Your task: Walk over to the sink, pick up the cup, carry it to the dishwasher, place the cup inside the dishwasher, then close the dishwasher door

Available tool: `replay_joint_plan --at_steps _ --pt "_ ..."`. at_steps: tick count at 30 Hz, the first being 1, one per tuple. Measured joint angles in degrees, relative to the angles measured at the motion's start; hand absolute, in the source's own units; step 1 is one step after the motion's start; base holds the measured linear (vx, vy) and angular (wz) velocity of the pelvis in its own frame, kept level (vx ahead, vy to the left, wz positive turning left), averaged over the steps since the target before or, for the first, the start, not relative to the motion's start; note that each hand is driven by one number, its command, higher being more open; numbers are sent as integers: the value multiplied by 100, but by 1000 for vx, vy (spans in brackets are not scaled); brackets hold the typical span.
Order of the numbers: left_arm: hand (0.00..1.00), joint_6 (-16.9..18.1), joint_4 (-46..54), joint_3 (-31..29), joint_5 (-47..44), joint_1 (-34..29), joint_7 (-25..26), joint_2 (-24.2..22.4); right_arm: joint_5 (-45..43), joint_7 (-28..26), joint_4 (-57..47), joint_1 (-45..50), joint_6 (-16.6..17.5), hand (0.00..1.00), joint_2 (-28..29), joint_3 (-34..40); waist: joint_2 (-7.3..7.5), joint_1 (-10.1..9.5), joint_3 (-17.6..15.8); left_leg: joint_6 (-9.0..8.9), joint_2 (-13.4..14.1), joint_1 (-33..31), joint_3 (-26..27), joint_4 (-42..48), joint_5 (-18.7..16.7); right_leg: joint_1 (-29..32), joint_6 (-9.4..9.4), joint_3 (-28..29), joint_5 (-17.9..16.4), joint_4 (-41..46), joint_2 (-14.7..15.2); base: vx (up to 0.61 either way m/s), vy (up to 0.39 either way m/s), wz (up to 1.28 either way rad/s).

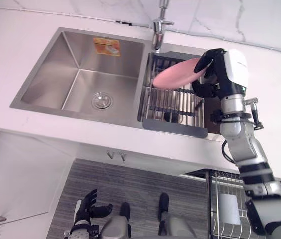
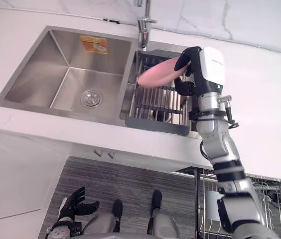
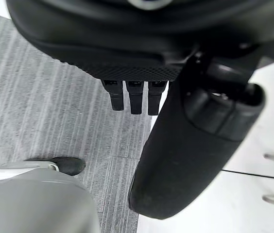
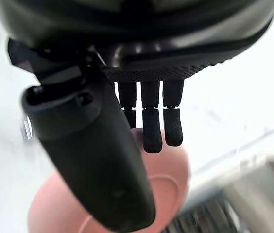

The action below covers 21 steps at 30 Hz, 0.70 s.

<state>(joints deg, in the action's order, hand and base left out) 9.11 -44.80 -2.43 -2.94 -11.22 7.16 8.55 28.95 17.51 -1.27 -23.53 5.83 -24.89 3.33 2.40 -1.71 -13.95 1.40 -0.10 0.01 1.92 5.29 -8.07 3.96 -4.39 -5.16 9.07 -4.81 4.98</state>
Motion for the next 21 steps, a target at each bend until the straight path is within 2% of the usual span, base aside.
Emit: replay_joint_plan --at_steps 2,5,8,9,12,18,21 --pt "90 -15 -57 -7 69 -6 -6 0 -121 110 -474 346 30 30 115 433 26 128 20 -8 4 71 140 25 -49 -21 4 154 -4 -1 -16 -54 12 -37" --pt "90 -56 -100 -8 84 -17 -15 11 -299 224 -954 849 83 30 278 974 40 207 64 -25 54 157 418 112 -162 -19 17 428 -16 -2 -78 -42 3 -45" --pt "90 -60 -221 -6 84 -20 -48 23 -305 297 -1200 1338 113 30 381 1301 38 314 172 -53 105 200 629 117 -218 32 24 635 -20 -2 -124 0 -6 -47" --pt "90 -77 -319 -5 85 -34 -88 33 -306 311 -1254 1656 113 30 522 1490 26 450 279 -61 134 214 750 119 -243 79 31 760 -12 -2 -177 28 -10 -38" --pt "90 -81 -318 2 85 -28 -101 21 -308 328 -1254 2013 101 30 681 1664 7 500 321 -72 165 252 999 123 -292 164 39 1002 33 -1 -251 18 -4 -53" --pt "90 -71 -314 55 81 -6 -100 -144 -307 329 -745 2438 -63 30 1061 1664 -156 721 390 -63 193 212 1918 353 -552 540 -16 1884 203 17 -427 -18 13 -82" --pt "90 -51 -314 94 80 13 -102 -358 -306 383 -414 2558 -264 30 1151 1690 -314 813 357 -28 165 113 2281 453 -637 780 -7 2201 197 93 -471 -32 29 -62"
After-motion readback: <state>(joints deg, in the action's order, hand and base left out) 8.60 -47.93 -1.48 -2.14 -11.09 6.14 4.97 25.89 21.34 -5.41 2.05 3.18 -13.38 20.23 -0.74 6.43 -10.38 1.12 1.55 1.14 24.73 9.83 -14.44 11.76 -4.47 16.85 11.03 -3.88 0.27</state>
